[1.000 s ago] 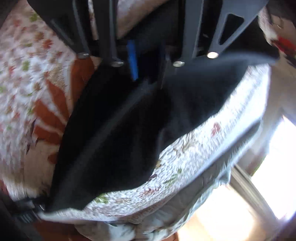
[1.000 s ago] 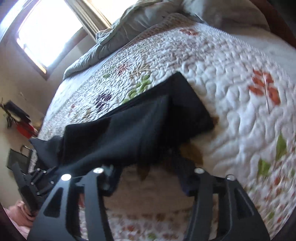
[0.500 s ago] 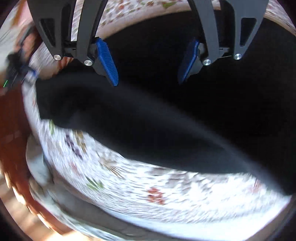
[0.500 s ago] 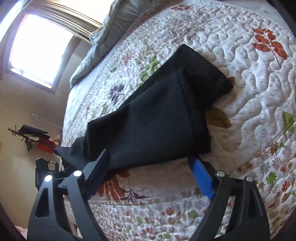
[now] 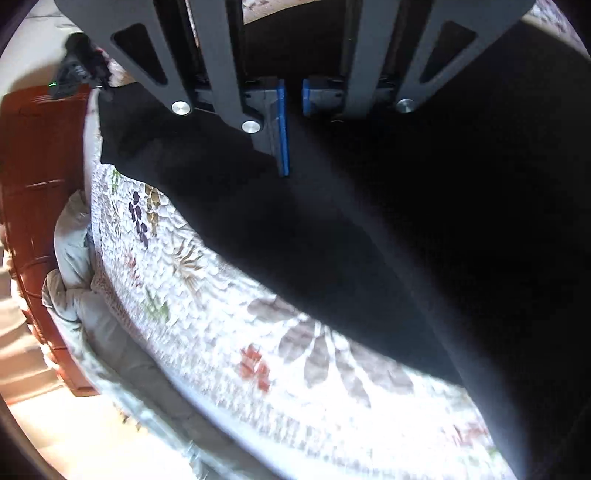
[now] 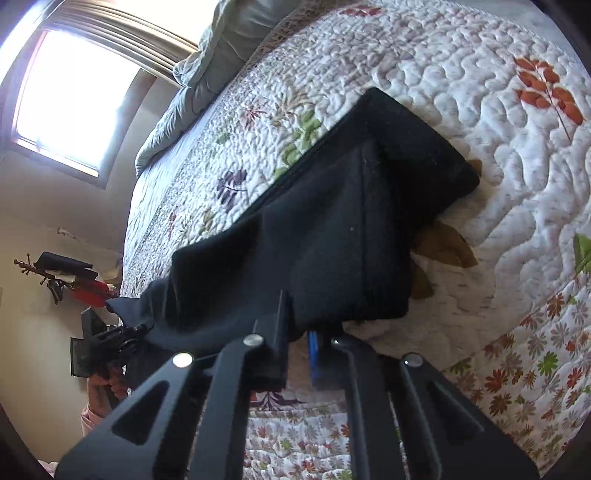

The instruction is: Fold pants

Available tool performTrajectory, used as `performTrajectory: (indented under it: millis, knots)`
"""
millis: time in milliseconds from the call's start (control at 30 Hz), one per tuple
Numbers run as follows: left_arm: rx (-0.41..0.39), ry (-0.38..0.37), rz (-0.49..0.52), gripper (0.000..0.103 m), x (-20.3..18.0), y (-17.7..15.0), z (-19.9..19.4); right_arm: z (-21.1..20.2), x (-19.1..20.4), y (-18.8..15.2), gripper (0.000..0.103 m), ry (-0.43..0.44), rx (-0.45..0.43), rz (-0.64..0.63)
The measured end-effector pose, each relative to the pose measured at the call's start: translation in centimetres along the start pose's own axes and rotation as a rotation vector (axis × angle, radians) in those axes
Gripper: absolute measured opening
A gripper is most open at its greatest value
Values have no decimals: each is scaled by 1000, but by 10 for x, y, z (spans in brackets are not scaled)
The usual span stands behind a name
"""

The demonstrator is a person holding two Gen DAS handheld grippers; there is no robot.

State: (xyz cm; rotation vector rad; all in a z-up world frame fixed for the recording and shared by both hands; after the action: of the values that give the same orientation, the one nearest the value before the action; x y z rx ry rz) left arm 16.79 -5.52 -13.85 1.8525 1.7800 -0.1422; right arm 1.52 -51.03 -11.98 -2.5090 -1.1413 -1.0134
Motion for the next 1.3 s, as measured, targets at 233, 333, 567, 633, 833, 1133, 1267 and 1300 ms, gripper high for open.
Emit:
performTrajectory:
  millis: [233,333,567,633,833,1133,1267,1300]
  knots:
    - [-339,179,124,6,-55,-94,-58,-28,62,41,5,2,-96,-195]
    - [-369,173,120,6,-66,-115,-47,-57,97,55,5,131,-186,-299]
    - [-327,212,176,10,-76,-116,-13,-13,-20,61,5,-52,-96,-35]
    - [-277,198,163,11,-68,-118,-2,6,-50,52,6,-41,-54,12]
    - [-221,60,93,47,-48,-114,-14,-21,-46,35,41,-7,-118,4]
    - [-182,-32,-136,49,40,-108,-45,18,43,-54,45,13,36,-195]
    - [-166,-117,-242,43,62,-99,-41,59,94,-94,46,77,128,-273]
    - [-165,-110,-255,30,64,-98,-41,68,103,-100,46,85,144,-278]
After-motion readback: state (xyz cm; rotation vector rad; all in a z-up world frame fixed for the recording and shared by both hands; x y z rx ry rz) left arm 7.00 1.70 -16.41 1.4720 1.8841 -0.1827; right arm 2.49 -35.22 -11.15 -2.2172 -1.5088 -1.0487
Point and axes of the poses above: each gripper's, at about its wrist camera, not at the fingertips, and z roughly the way its jaws point, x to its left, y to its top, the point moved 3 cm from there along z, roughly the way its jaws point, and after that the axes turned 10 degrees about z, right-handed, at the moved point
